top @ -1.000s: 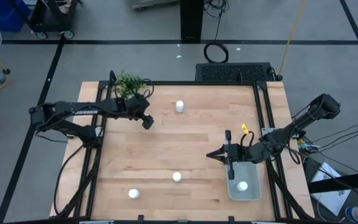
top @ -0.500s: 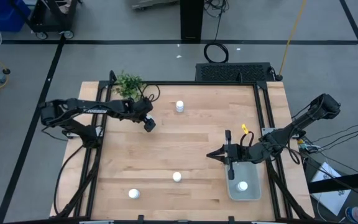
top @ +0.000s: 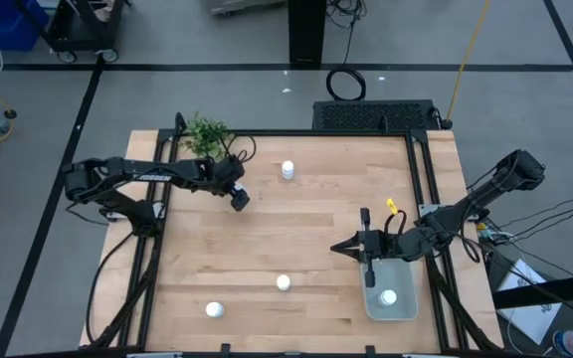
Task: Pick and place pill bottles into a basket
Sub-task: Put the white pill bottle into the gray bin
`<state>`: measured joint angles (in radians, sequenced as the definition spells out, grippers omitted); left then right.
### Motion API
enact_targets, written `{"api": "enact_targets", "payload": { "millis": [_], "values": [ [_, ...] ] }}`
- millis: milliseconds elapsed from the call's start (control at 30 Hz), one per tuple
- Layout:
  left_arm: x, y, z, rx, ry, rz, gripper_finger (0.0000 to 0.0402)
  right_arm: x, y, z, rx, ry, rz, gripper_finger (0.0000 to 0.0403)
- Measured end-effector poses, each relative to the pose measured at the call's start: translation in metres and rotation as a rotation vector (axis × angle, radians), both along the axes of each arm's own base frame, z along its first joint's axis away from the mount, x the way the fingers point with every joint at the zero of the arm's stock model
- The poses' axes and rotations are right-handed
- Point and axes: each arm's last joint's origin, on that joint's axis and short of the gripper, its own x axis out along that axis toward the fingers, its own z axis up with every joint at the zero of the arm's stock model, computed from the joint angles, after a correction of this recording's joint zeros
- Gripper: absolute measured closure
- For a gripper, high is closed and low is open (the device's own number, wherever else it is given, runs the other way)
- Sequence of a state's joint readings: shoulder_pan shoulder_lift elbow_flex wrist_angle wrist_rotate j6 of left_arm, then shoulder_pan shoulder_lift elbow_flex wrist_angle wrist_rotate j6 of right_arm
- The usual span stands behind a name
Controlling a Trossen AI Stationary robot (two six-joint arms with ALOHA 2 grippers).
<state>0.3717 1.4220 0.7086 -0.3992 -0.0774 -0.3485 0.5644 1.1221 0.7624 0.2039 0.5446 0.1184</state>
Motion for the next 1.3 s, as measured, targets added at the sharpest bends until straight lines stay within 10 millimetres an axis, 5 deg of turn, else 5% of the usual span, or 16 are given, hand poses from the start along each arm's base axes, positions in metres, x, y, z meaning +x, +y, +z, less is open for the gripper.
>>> {"api": "enact_targets", "payload": {
  "millis": [400,733,1067,1300],
  "values": [
    [0.0,0.0,0.0,-0.006,-0.003,-0.003,0.022,0.0,0.0,0.0,-0.009,-0.001,0.001,0.0399],
    [0.012,-0.008,0.005,0.04,-0.089,-0.104,0.0201,-0.009,-0.001,0.01,-0.032,-0.043,0.004,0.0399],
    [0.037,-0.018,0.022,0.024,-0.394,-0.216,0.0221,-0.051,0.018,0.027,-0.123,-0.138,-0.21,0.0395],
    [0.052,-0.023,0.042,-0.011,-0.663,-0.299,0.0195,-0.081,0.028,0.035,-0.176,-0.211,-0.274,0.04]
  ]
}}
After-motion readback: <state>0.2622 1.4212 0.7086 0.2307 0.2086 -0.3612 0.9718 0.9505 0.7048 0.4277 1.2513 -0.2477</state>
